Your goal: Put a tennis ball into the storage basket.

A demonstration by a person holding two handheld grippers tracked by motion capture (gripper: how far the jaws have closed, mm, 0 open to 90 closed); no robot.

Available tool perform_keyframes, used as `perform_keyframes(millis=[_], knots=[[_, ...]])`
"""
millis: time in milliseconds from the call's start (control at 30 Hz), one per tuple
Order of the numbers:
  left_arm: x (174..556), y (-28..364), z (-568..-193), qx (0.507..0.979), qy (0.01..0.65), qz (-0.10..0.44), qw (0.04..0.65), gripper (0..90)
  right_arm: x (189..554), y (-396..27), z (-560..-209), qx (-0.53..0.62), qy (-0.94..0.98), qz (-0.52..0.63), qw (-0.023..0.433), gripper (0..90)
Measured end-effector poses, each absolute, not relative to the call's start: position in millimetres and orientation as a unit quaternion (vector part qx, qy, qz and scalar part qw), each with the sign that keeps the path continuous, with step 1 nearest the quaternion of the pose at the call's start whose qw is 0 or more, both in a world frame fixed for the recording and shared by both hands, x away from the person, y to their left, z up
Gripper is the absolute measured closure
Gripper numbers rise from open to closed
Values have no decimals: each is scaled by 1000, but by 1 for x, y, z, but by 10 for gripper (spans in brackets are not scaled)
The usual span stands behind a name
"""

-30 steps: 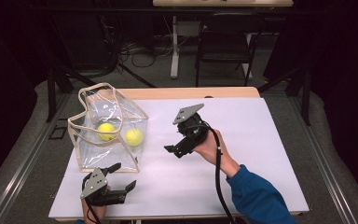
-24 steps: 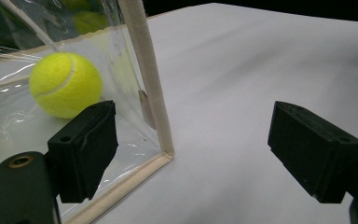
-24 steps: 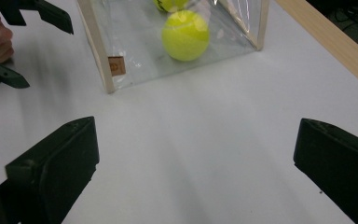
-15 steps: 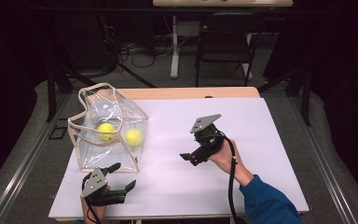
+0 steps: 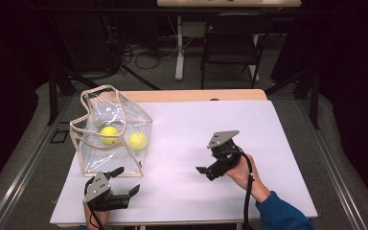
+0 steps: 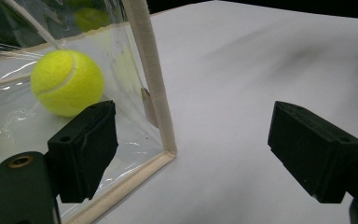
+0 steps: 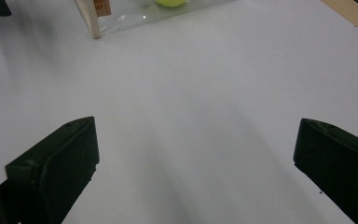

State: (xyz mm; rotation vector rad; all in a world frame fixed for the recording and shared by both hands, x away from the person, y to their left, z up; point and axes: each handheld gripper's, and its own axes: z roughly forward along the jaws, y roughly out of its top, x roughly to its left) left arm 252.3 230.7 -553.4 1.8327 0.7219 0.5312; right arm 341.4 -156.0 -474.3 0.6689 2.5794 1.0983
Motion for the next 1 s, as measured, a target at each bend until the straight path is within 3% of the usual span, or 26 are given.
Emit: perform_keyframes(millis=[1000], knots=[[252, 230, -553, 765, 304, 224, 522, 160, 306, -225, -509, 277, 877, 362, 152, 0]])
